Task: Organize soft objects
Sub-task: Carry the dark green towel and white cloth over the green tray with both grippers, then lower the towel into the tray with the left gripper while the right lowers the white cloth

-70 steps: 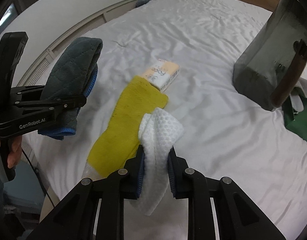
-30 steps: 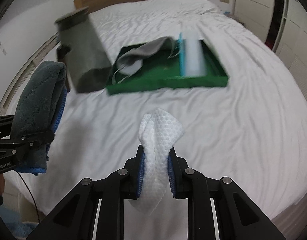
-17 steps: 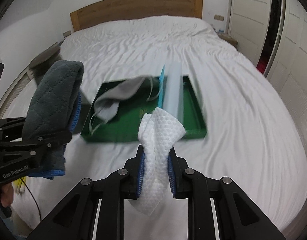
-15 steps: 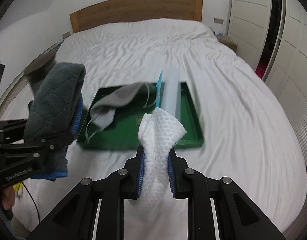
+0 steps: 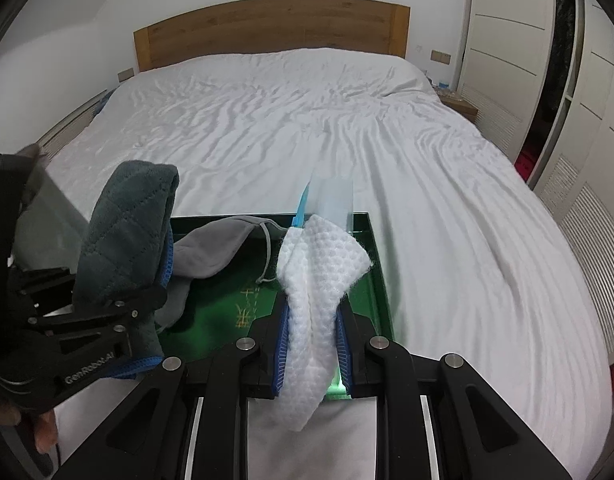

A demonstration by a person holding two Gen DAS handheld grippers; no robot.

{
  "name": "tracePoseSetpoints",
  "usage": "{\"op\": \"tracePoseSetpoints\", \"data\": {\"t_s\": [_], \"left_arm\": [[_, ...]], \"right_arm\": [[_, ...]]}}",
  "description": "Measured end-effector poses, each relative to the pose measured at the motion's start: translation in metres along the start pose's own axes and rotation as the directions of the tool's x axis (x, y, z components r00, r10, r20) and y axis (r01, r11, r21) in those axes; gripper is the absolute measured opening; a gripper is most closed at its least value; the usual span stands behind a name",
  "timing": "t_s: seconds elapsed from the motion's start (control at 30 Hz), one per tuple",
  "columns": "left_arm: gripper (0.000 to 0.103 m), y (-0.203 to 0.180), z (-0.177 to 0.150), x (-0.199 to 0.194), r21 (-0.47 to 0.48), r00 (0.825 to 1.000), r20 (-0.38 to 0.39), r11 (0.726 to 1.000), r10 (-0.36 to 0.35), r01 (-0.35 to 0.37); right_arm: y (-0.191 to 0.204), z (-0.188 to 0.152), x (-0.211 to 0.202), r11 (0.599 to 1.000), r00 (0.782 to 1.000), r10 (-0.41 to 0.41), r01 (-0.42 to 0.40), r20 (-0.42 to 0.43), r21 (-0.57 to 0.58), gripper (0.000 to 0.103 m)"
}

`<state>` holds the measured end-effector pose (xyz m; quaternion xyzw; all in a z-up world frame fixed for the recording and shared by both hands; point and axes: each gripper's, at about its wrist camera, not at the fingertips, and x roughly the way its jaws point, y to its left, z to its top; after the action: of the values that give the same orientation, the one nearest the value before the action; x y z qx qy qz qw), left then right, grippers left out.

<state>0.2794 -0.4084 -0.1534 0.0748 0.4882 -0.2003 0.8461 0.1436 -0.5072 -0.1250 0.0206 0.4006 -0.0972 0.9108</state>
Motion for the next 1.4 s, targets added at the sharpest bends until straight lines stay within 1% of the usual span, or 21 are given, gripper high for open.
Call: {"op": "tracePoseSetpoints", "data": {"t_s": [0.13,0.37,0.57,0.8,0.97,1.13,1.27,1.4], "left_arm": [[0.025,0.000,0.003,0.019,-0.007,1.000,-0.016,1.000,0.026,-0.027],[0.025,0.004,0.006,0.041,-0.018,0.998,-0.039,0.999,0.042,-0.043],[0.025,0.005,0.003,0.052,-0.014,0.997,-0.051,0.998,0.055,-0.056],[0.026,0.000,0.002,0.057,-0.002,0.997,-0.055,0.998,0.056,-0.056],[0.026,-0.002,0.000,0.057,-0.004,0.997,-0.056,0.999,0.043,-0.043],[0.026,-0.011,0.001,0.046,0.003,0.999,-0.035,1.000,0.005,-0.005],[0.026,-0.022,0.001,0.048,0.012,0.998,-0.053,0.999,-0.045,0.046],[0.026,-0.028,-0.001,0.054,0.007,0.996,-0.074,0.998,-0.054,0.055]], "right_arm": [[-0.002,0.008,0.028,1.000,1.000,0.003,-0.003,-0.015,0.006,0.020],[-0.006,0.013,0.065,1.000,0.999,0.007,-0.007,-0.040,0.001,0.020],[-0.005,0.013,0.092,1.000,0.998,0.010,-0.010,-0.066,-0.002,0.020],[-0.001,0.011,0.110,1.000,0.996,0.015,-0.015,-0.083,-0.006,0.020],[0.000,0.011,0.122,1.000,0.996,0.017,-0.017,-0.093,-0.001,0.020],[0.001,0.009,0.127,1.000,0.996,0.020,-0.020,-0.092,0.003,0.020],[-0.002,0.009,0.129,1.000,0.996,0.017,-0.017,-0.091,0.000,0.020],[-0.002,0.008,0.131,1.000,0.995,0.015,-0.016,-0.097,-0.002,0.020]]}}
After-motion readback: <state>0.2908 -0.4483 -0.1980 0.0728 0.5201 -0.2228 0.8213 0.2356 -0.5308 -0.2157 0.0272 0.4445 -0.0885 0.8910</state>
